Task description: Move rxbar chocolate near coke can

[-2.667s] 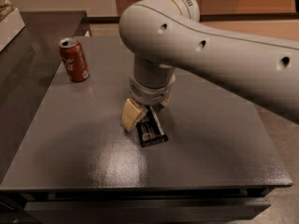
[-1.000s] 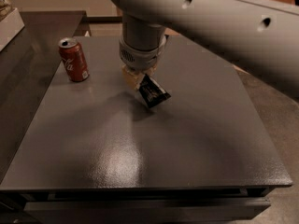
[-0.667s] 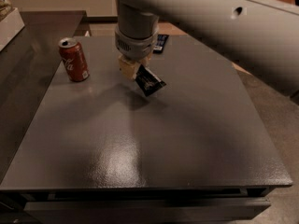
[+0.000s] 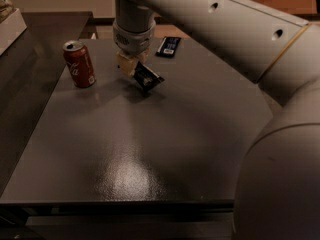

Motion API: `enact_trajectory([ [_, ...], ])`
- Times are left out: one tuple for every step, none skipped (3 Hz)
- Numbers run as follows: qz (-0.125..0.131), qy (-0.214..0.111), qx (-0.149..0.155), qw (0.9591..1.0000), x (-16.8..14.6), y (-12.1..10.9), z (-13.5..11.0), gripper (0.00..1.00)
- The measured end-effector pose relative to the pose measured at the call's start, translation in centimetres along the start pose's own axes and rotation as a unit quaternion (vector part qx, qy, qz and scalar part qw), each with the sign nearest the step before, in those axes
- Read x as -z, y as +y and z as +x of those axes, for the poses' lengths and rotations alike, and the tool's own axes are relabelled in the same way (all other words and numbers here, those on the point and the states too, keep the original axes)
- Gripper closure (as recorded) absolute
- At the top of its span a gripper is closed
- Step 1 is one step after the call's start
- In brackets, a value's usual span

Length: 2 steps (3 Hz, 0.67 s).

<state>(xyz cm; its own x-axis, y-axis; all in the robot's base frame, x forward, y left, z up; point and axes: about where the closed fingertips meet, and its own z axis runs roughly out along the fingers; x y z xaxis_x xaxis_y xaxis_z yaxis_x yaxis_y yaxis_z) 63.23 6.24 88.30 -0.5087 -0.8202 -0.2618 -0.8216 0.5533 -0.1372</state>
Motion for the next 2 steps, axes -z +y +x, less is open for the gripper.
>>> enact_trajectory([
  [-0.021,-0.007,0.018,0.9996,-1.8,0.8,-2.5,1.0],
  [-0.038,-0.014,0.025,0.9989,-3.1,1.7,-3.9,0.84],
])
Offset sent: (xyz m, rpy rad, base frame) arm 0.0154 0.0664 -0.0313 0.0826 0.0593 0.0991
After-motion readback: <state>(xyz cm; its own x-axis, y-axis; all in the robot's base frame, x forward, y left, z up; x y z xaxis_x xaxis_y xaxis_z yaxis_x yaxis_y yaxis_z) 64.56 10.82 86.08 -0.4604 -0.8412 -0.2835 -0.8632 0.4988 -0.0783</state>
